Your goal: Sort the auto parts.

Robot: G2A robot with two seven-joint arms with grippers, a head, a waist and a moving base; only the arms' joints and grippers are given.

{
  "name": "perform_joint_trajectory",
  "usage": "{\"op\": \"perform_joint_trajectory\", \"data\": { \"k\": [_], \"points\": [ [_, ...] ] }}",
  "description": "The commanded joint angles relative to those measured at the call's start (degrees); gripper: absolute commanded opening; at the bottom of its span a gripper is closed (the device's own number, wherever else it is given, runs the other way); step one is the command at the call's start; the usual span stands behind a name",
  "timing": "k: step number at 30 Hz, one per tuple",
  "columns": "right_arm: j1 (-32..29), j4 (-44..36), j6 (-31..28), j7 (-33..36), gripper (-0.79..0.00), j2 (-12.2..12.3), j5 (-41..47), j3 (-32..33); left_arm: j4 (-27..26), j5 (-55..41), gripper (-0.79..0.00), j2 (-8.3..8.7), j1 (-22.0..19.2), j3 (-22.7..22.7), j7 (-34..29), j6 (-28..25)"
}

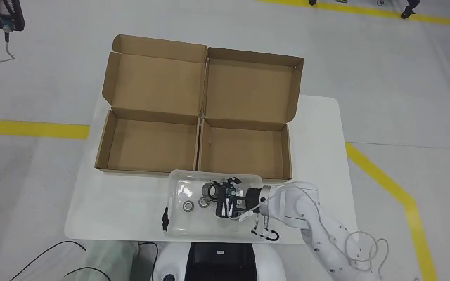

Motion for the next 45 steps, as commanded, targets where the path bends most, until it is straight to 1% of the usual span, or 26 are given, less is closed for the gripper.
{"op": "perform_joint_trajectory", "data": {
  "k": [1,6,10,11,14,17,21,24,30,33,40,43,45],
  "points": [
    [1.5,-1.8,-0.4,1.2,-0.785,-0.1,0.1,-0.4,0.0,0.0,0.000,0.00,0.0,0.0,0.0,0.0],
    [6.4,-4.2,-0.4,4.5,-0.785,-0.4,2.7,-0.6,0.0,0.0,0.000,0.00,0.0,0.0,0.0,0.0],
    [11.2,-5.3,0.5,5.7,-0.785,-0.8,7.4,-0.2,0.0,0.0,0.000,0.00,0.0,0.0,0.0,0.0],
    [12.6,-5.0,0.1,5.0,-0.785,-1.0,9.0,-0.3,0.0,0.0,0.000,0.00,0.0,0.0,0.0,0.0],
    [18.0,-2.9,-0.4,6.5,-0.785,-1.7,11.0,-2.0,0.0,0.0,0.000,0.00,0.0,0.0,0.0,0.0],
    [22.7,-0.6,0.4,4.6,-0.785,-2.5,13.7,-3.3,0.0,0.0,0.000,0.00,0.0,0.0,0.0,0.0],
    [26.1,2.5,2.2,-1.6,-0.785,-3.3,15.5,-3.9,0.0,0.0,0.000,0.00,0.0,0.0,0.0,0.0],
    [26.6,4.3,3.7,-6.6,-0.785,-3.6,15.4,-3.7,0.0,0.0,0.000,0.00,0.0,0.0,0.0,0.0],
    [23.4,5.9,5.5,-15.0,-0.785,-3.3,13.1,-2.1,0.0,0.0,0.000,0.00,0.0,0.0,0.0,0.0],
    [23.1,6.1,4.0,-16.5,-0.785,-3.2,11.9,-1.9,0.0,0.0,0.000,0.00,0.0,0.0,0.0,0.0],
    [20.7,8.7,2.4,-23.4,-0.785,-2.7,12.3,0.2,0.0,0.0,0.000,0.00,0.0,0.0,0.0,0.0],
    [19.7,9.8,2.3,-24.0,-0.785,-2.4,12.1,1.2,0.0,0.0,0.000,0.00,0.0,0.0,0.0,0.0],
    [19.0,10.3,1.7,-25.6,-0.785,-2.2,12.3,2.0,0.0,0.0,0.000,0.00,0.0,0.0,0.0,0.0]
  ]
}}
